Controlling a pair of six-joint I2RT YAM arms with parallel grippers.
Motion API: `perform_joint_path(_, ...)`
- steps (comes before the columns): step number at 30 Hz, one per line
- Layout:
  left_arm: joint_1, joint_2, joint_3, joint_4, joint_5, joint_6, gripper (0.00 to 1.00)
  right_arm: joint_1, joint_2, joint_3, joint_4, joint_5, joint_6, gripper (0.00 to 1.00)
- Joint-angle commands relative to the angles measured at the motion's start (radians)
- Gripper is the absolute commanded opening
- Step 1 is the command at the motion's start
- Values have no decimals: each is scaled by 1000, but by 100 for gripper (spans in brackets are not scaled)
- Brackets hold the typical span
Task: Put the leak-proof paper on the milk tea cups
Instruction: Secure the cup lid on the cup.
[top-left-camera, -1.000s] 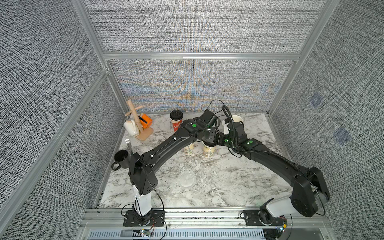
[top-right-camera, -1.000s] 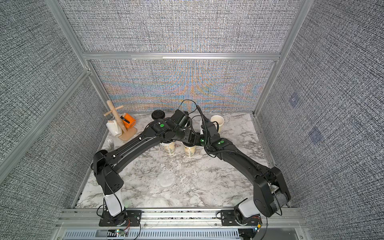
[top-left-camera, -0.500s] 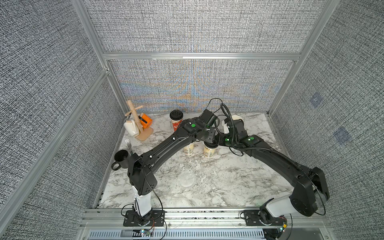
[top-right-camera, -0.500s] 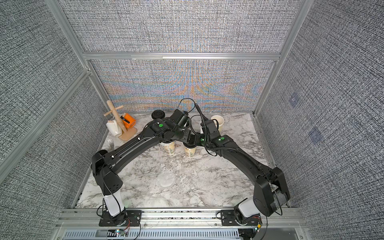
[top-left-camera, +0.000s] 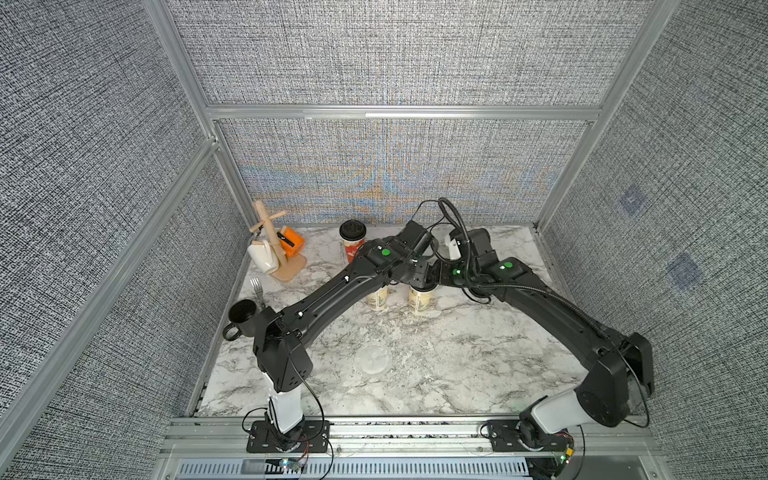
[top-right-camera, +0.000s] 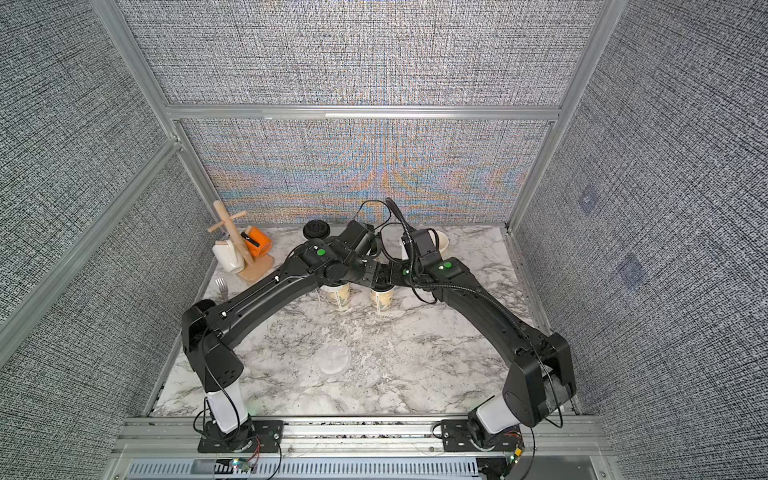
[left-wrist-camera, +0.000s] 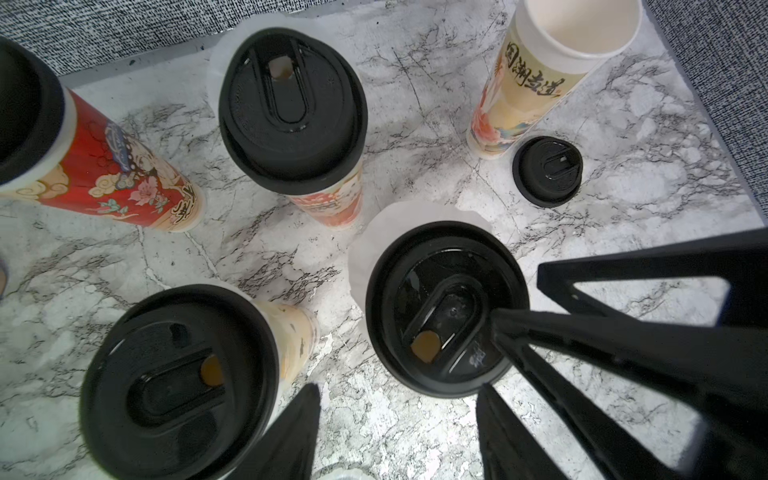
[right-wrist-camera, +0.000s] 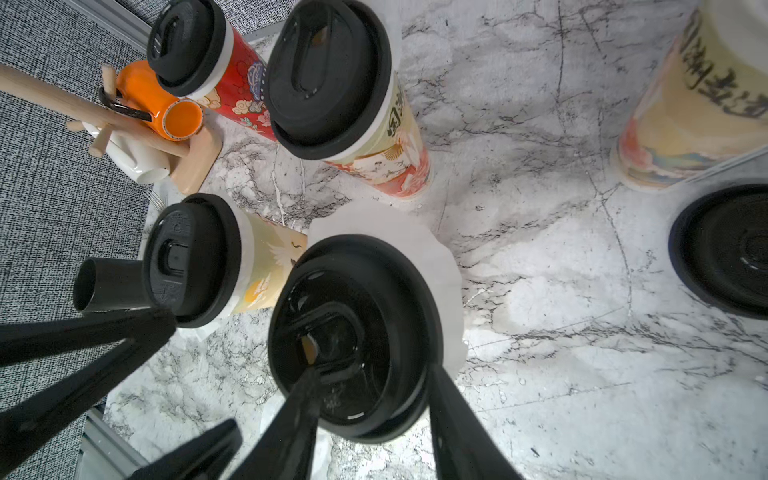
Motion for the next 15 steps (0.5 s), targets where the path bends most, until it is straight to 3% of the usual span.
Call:
perform_joint_path(1,3,-7,-1,12,-8,6,62,-3,1,14,-7,-2,-18,47)
perform_joint_path(7,3,-1,-8,31,5,9,62,-10,-3,0,-4,0,-20,47)
perform_joint_path(15,3,74,28,77,15,49,62,-19,25,-10,7,1,-18,38)
